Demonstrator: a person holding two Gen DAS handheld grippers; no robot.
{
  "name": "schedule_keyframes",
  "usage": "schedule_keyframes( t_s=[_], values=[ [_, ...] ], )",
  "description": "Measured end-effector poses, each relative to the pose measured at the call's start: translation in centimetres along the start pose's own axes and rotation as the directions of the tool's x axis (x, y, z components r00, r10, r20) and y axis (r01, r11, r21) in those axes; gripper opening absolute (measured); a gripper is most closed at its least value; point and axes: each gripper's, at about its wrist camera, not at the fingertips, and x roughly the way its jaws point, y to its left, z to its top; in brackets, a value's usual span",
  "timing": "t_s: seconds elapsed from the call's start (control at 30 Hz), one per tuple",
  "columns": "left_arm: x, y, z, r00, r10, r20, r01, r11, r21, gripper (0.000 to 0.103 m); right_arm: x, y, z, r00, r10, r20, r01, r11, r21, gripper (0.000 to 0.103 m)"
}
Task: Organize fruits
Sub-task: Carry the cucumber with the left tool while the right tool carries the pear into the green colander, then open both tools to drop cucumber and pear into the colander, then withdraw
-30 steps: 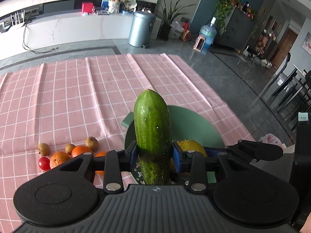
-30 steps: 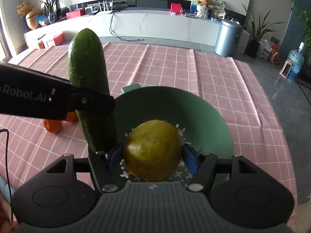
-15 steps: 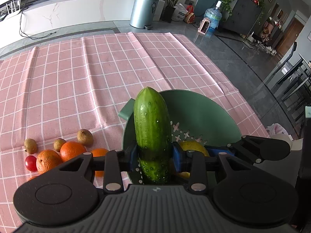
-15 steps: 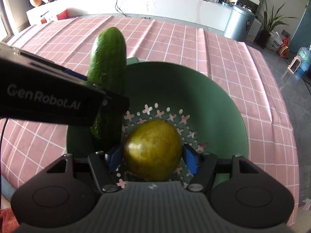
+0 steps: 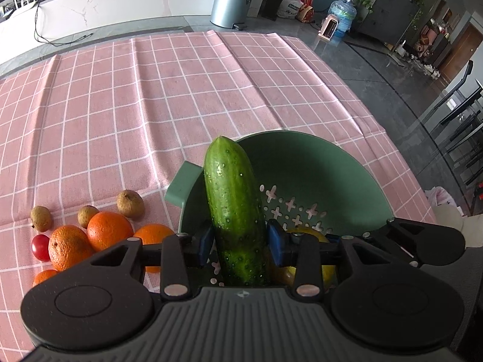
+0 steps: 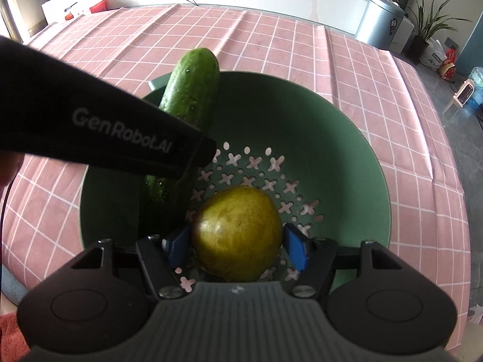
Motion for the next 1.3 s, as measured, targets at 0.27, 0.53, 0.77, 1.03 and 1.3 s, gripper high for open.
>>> schedule_keyframes(
  t_s=[0.27, 0.53, 0.77, 1.03, 1.3],
  values=[
    [-0.8, -0.5, -0.4, 1.0, 0.027, 0.016, -0.028, 0.999, 0.04, 0.053, -2.3, 0.5, 0.5, 0.998, -0.043, 0.039, 0.045, 0.998, -0.034, 0.069],
    [-4.8, -0.6, -1.0, 0.996, 0.002, 0.093, -0.007, 0.998, 0.056, 0.059, -5.7, 2.3, 0.1, 0.986, -0.126, 0.106, 0.127, 0.992, -0.011, 0.083],
    [-9.0, -0.1, -2.2, 0.987, -0.002, 0.162, -0.014, 0.995, 0.097, 0.059, -8.9, 3.8, -1.3, 0.972, -0.131, 0.195, 0.106, 0.986, 0.132, 0.083],
    [-12.9, 2.1, -4.5, 0.97, 0.079, 0.231, -0.112, 0.985, 0.132, 0.061, -10.8, 6.8, -2.4, 0.937, -0.122, 0.326, 0.02, 0.953, 0.301, 0.083],
    [-14.3, 5.7, -7.0, 0.966, 0.104, 0.236, -0.13, 0.987, 0.097, 0.062, -11.2, 10.7, -3.4, 0.898, -0.131, 0.421, -0.041, 0.926, 0.375, 0.083]
  ],
)
